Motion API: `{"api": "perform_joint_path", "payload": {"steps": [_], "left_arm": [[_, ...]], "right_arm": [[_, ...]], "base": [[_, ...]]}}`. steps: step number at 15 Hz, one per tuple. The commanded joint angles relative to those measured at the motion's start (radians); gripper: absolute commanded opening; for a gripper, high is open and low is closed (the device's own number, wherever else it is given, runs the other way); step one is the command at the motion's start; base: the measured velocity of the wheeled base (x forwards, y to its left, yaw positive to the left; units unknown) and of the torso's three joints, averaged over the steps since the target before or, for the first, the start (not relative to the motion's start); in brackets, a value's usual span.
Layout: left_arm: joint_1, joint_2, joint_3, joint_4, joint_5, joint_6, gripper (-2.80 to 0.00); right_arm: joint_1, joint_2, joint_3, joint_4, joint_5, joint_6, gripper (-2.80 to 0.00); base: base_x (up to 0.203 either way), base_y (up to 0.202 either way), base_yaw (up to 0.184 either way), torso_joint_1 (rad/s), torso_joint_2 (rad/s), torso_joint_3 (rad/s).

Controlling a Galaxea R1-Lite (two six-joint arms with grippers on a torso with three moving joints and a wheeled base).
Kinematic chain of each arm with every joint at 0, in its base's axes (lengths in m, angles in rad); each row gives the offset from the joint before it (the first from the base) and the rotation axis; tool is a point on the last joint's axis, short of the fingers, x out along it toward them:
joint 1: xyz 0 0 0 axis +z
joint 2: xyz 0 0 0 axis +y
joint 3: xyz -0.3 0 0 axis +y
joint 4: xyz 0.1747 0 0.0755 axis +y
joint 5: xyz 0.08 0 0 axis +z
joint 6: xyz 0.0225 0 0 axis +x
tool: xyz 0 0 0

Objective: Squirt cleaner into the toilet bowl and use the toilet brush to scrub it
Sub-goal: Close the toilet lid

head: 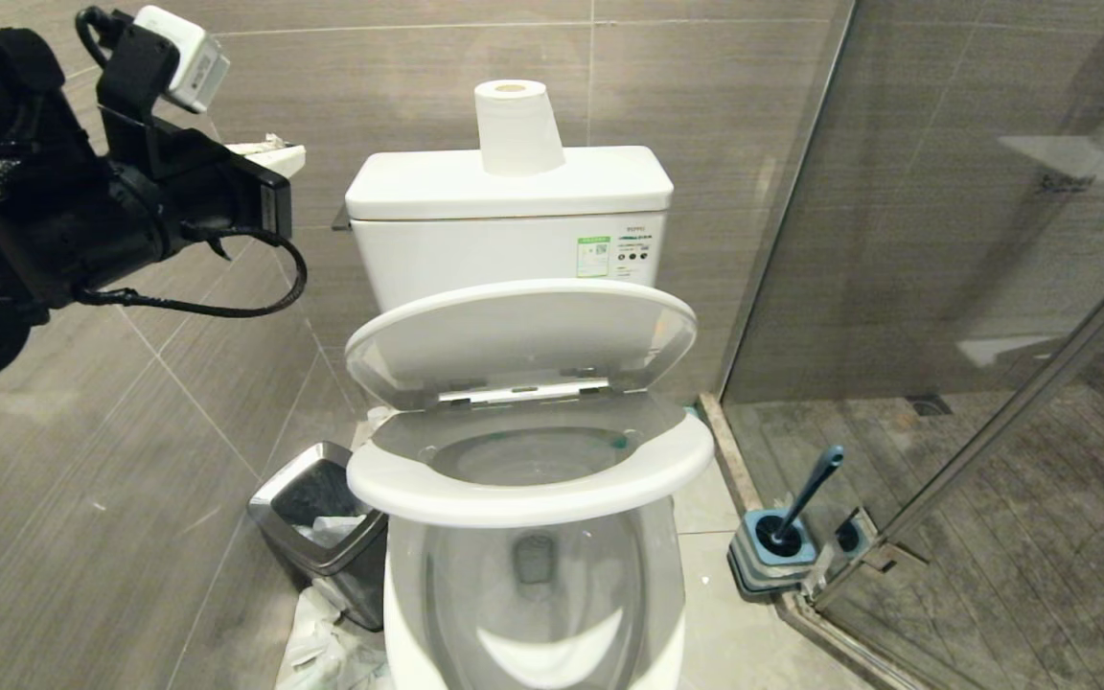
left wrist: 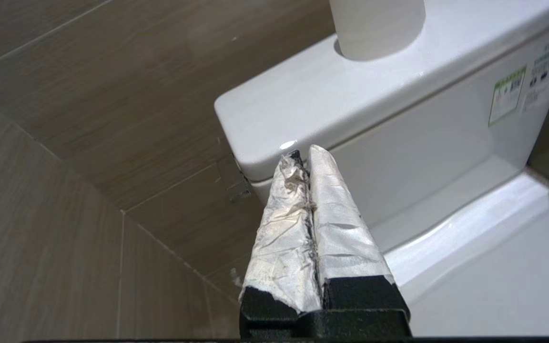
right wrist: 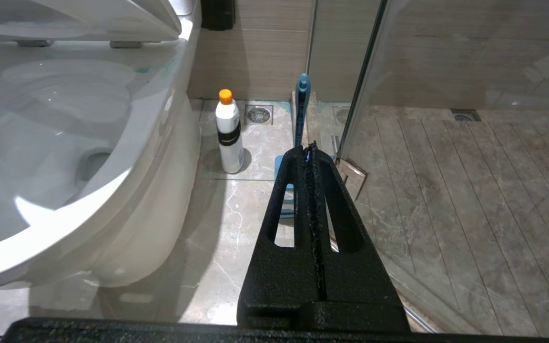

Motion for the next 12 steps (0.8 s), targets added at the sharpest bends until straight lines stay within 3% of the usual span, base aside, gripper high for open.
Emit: {"api": "perform_joint_path", "payload": {"steps": [1,8,10,12], "left_arm": [[-0.023,-0.023,-0.039,0.098,0.011,0.014,-2.80],[-0.116,-0.029,-0.356,0.858,0.013,0.013,-2.80],[-0.155,0.000,-0.438,1.031,0.025,-0.001,-2.80],[-0.194,0.024,-0.488,1.154,0.055,-0.057,-2.80]], "right_arm": [[0.000,0.001,0.001,0.000,0.000,0.000,-2.80],[0.000,0.001,0.000,0.000,0.000,0.000,-2.80],[0.000,0.001,0.000,0.000,0.000,0.000,-2.80],[0.000,0.001,0.000,0.000,0.000,0.000,-2.80]], "base": [[0.000,0.000,0.000,0.000,0.00,0.000],[0.000,0.000,0.000,0.000,0.00,0.000],[0.000,0.000,0.000,0.000,0.00,0.000],[0.000,0.000,0.000,0.000,0.00,0.000]]}}
